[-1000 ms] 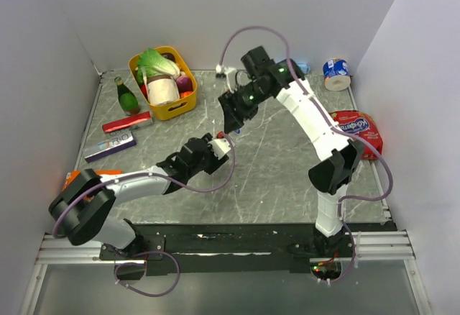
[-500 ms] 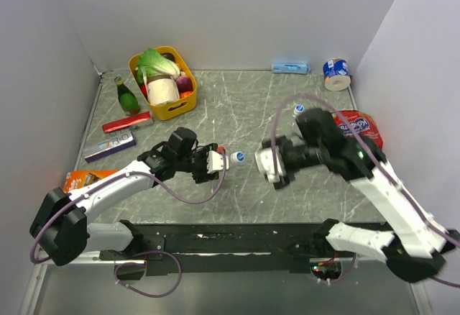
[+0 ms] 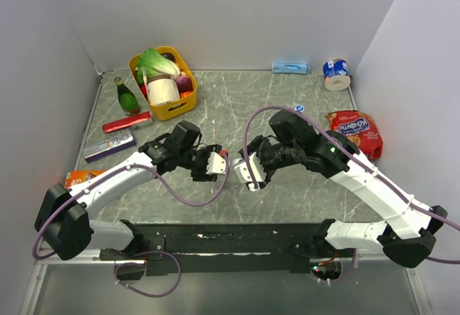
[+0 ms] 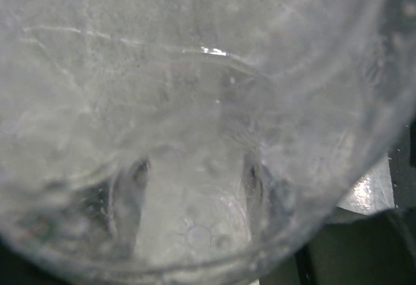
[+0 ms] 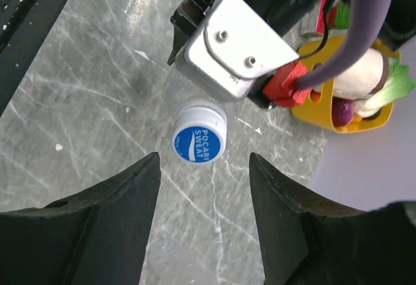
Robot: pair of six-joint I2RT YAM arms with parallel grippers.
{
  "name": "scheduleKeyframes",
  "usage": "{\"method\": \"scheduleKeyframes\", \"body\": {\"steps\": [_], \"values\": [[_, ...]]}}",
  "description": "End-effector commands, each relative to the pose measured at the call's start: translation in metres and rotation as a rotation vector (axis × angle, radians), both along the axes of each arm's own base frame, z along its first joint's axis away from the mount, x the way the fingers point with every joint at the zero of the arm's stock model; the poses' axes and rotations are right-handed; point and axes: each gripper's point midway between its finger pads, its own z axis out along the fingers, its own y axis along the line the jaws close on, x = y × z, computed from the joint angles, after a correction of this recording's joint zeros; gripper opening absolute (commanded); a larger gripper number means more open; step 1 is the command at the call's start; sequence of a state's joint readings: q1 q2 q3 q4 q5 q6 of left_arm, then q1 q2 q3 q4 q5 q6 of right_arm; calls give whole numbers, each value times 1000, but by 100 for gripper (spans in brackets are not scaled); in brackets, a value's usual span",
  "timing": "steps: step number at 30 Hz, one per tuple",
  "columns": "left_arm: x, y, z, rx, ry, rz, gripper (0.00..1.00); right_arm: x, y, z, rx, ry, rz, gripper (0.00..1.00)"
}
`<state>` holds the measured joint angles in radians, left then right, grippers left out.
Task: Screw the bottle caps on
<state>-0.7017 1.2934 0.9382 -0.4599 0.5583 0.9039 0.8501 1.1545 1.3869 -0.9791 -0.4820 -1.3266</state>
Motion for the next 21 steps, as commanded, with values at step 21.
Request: {"method": "scheduleKeyframes", "body": {"steps": [21], "values": [[9, -22, 29, -87, -15, -27, 1, -11, 19, 6, 6, -36, 102, 25]]}}
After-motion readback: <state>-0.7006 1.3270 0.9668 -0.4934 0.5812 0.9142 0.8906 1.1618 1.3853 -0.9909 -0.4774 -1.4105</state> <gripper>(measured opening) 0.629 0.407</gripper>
